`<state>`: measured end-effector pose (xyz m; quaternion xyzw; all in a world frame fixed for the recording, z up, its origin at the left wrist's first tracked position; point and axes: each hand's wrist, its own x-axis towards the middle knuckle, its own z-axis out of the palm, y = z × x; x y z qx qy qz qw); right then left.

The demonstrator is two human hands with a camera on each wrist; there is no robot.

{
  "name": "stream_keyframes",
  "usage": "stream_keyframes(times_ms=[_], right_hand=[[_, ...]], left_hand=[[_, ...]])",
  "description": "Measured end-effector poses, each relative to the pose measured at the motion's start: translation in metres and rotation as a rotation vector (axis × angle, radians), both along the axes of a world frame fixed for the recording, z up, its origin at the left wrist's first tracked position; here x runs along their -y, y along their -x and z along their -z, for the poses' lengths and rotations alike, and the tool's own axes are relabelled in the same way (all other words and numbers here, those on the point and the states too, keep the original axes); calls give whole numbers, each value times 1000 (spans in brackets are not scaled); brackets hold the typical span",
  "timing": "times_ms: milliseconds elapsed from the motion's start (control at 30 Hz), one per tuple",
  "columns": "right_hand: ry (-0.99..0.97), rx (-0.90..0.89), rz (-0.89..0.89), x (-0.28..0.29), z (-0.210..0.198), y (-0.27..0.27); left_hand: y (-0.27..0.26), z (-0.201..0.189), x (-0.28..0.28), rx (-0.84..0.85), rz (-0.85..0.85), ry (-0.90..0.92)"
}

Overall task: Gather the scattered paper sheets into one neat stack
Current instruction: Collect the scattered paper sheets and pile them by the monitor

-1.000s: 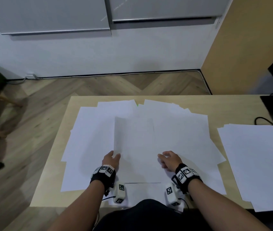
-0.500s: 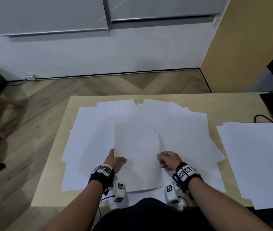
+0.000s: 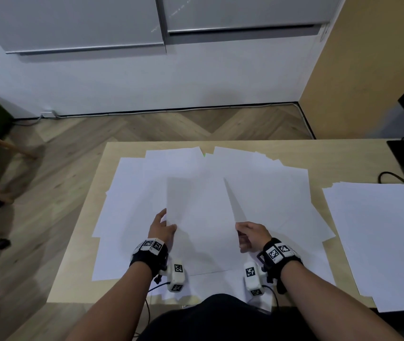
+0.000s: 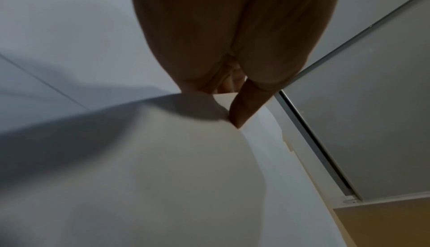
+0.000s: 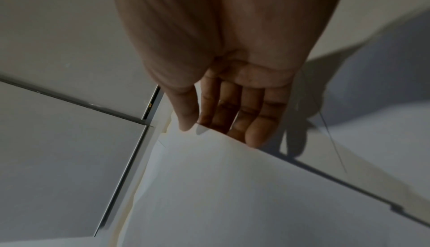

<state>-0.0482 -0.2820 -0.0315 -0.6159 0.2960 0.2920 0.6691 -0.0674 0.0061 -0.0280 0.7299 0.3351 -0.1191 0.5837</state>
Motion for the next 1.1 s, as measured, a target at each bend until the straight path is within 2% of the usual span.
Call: stream_keyframes(times_ms=[167, 267, 433, 600, 767, 867, 967, 1100], right_hand=[[139, 85, -133, 2, 0, -1], [220, 146, -196, 6, 2, -4], [225, 148, -135, 13, 5, -1], [162, 110, -156, 16, 13, 7], [101, 87, -13, 8, -10, 16], [187, 101, -110, 11, 1, 13], [183, 96, -113, 11, 2, 14], [171, 100, -15, 3, 0, 18]], left_hand=[[-4, 9, -4, -24, 61, 55], [-5, 17, -3, -55, 2, 99], [-1, 28, -1, -154, -97, 60], [8, 35, 2, -194, -62, 8], [5, 28, 9, -174, 11, 35], [5, 25, 9, -132, 28, 65], [6, 22, 12, -93, 7, 95], [7, 18, 19, -113, 161, 77]])
